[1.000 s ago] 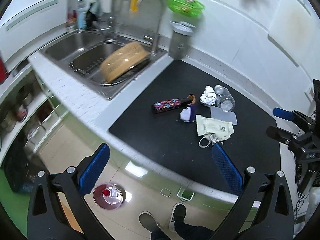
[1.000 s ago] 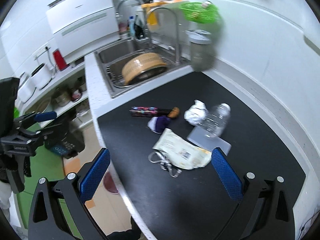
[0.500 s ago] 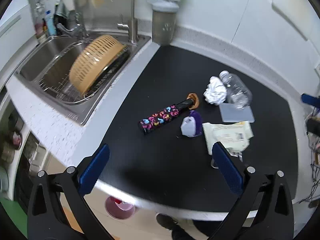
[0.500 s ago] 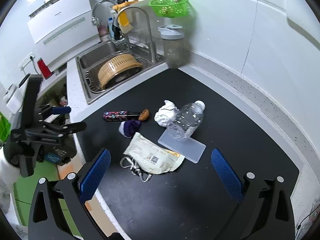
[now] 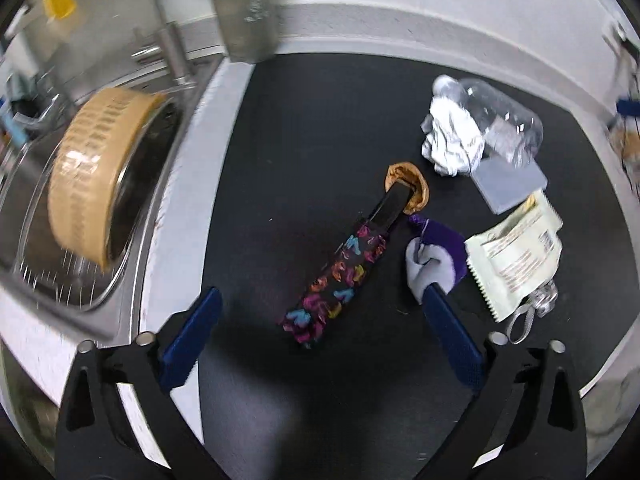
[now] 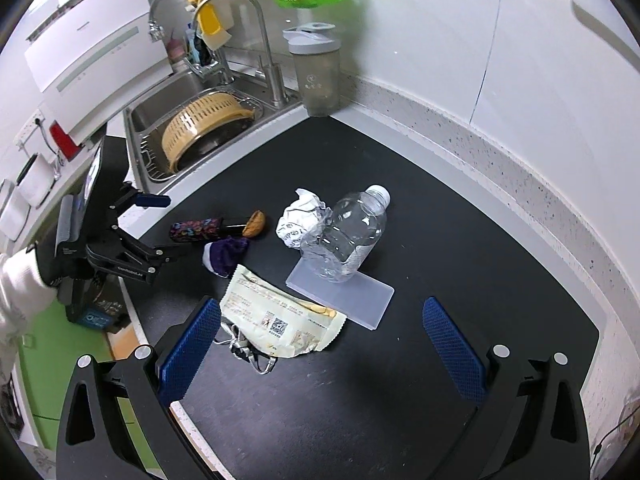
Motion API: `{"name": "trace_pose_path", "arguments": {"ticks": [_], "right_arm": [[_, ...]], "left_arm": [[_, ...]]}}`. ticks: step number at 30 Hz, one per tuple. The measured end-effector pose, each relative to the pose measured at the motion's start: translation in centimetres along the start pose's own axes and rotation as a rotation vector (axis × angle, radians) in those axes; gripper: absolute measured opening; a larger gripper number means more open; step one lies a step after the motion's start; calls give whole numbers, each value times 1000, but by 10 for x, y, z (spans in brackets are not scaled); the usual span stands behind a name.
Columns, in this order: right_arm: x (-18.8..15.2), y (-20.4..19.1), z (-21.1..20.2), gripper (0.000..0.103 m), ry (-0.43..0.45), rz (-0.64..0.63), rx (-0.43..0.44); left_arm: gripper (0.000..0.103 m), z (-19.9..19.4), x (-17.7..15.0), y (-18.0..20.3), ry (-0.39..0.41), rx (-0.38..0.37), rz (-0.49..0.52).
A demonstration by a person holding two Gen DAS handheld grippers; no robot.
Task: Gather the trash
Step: 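Grasp the patterned umbrella with the left tool while the right tool approaches the bottle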
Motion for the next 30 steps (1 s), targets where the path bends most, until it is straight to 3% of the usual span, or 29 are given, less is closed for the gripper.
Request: {"name": "trace_pose_path", "arguments": {"ticks": [2, 5, 16, 30], "right_arm": [[2, 1, 3, 97, -7, 5, -5], [4, 2, 5, 97, -15, 14, -11], [9, -3, 13, 97, -24, 24, -16], [24, 5, 35, 97, -32, 50, -20]], "left_arm": [[76, 10, 0, -3, -29, -1, 32], [63, 17, 0, -3, -48, -19, 58], [23, 16, 1, 4, -45, -16, 56], [22, -21, -17, 14, -25, -25, -85]]}}
Point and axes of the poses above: each gripper's, at about its wrist camera, not at the fingertips, and z roughly the way its jaws point, y to its right, x to its top, the point moved 4 cm from there along z, roughly the way its jaws point, and after that the axes turned 2 degrees about -y, right-handed, at the moved point
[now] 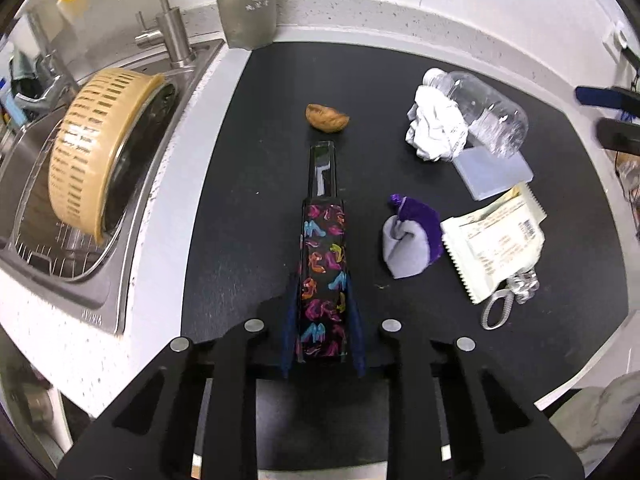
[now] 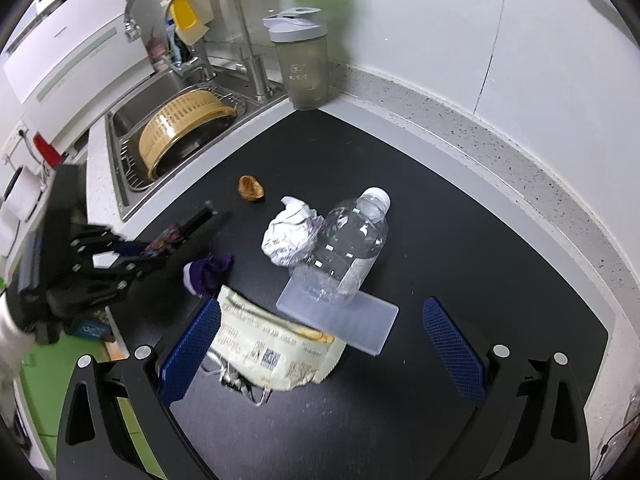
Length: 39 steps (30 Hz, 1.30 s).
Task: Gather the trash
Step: 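Grasp the patterned umbrella with the left tool while the right tool approaches the bottle, then grasp the clear water bottle with the right tool and lift it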
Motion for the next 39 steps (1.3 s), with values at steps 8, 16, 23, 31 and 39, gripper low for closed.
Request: {"name": "trace_pose_path", "arguments": {"ticks": [8, 16, 23, 31, 39], "right_arm": [[20, 16, 43, 97, -55, 66, -17], [32, 43, 87, 97, -125, 214, 23], [29, 44, 110, 97, -178, 258, 94], [31, 41, 110, 68, -175, 236, 138], [31, 44, 89, 64, -124, 189, 126]], "left_arm": [[22, -20, -2, 9, 18, 17, -59], [22, -31, -2, 21, 46, 3, -88], [22, -31, -1, 24, 48, 2, -110], [22, -34, 0, 24, 53, 5, -121], [22, -43, 4, 34, 71, -3, -125]]}}
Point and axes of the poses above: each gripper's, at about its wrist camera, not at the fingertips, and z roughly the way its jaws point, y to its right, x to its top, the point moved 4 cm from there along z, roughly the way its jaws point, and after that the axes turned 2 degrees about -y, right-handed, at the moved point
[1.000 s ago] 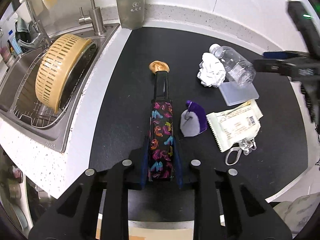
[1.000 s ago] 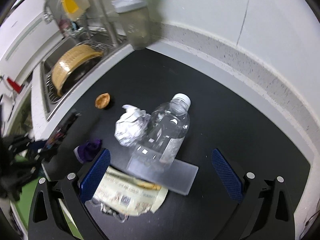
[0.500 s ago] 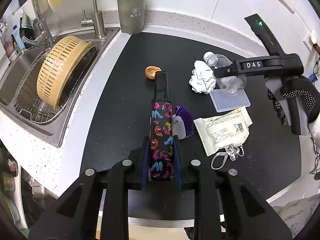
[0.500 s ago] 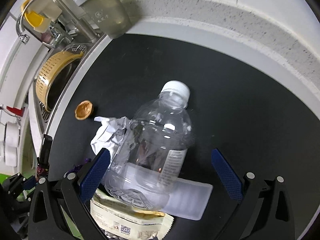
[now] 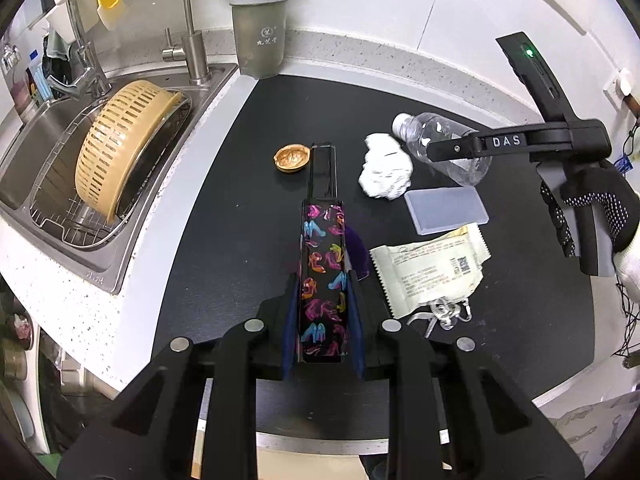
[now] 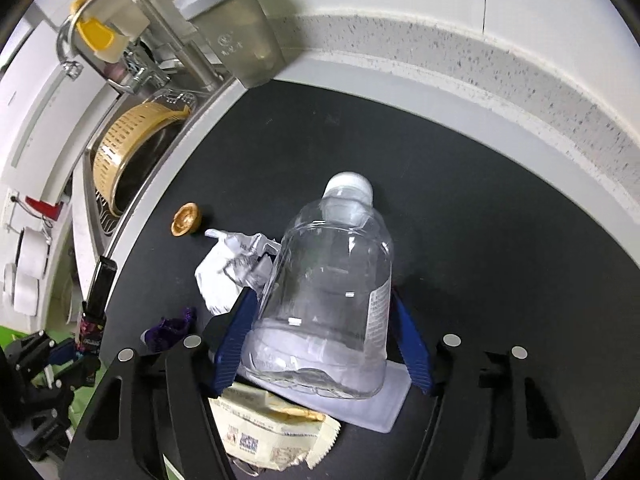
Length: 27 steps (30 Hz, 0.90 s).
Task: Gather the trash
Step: 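Grasp the clear water bottle with the right tool and lift it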
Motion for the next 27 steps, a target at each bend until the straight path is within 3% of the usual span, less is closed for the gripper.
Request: {"name": "trace_pose_path", "arguments": {"ticks": [15, 21, 27], "right_arm": [[-31, -18, -72, 59, 111, -152, -7], [-49, -55, -104, 59, 156, -253, 40], [-74, -122, -126, 59, 178, -400, 131]], "left_arm": [[22, -32, -15, 22, 35, 5, -39], [22, -57, -33, 21, 60, 31, -79], [22, -95, -68, 5, 91, 94, -151]]}}
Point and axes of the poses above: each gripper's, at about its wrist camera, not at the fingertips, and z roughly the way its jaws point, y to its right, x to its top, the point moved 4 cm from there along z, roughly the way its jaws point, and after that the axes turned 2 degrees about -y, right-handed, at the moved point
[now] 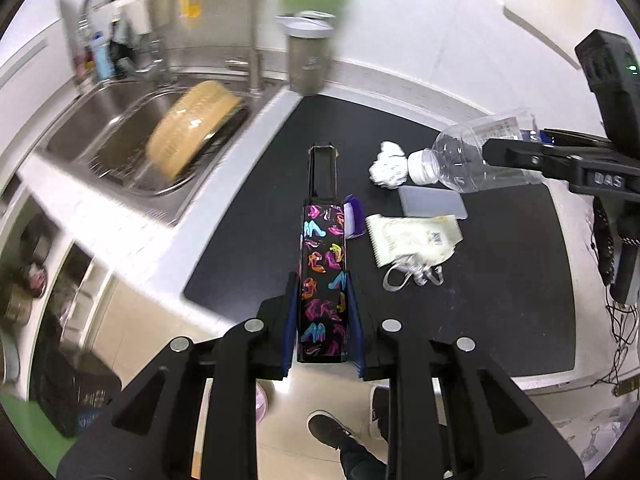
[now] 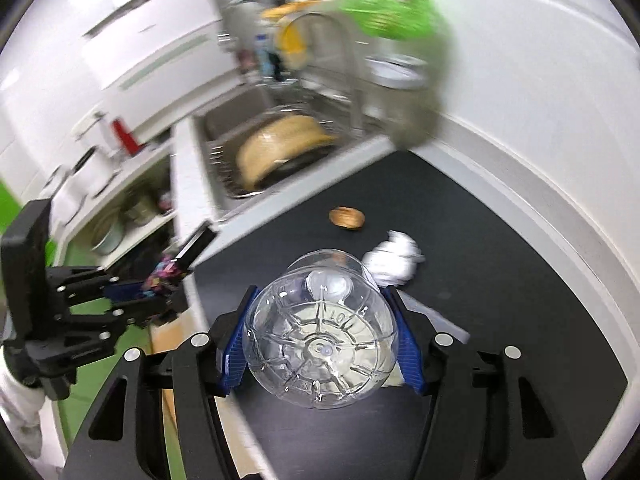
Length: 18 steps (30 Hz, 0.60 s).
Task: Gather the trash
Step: 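Carry umbrella and bottle to the pink bin and release them inside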
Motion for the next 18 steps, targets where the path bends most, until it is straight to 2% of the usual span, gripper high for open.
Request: {"name": "trace_pose_path", "arguments": {"ticks": [6, 11, 18], "right_arm": [[0, -81, 13, 59, -20, -143, 108], [-11, -149, 47, 59, -75, -252, 189], [-49, -232, 117, 59, -186, -387, 252]], "left_arm": [[22, -37, -50, -43, 19, 84, -127], [22, -58, -107, -89, 10, 161, -263], [22, -46, -201, -147, -49, 204, -467]]}}
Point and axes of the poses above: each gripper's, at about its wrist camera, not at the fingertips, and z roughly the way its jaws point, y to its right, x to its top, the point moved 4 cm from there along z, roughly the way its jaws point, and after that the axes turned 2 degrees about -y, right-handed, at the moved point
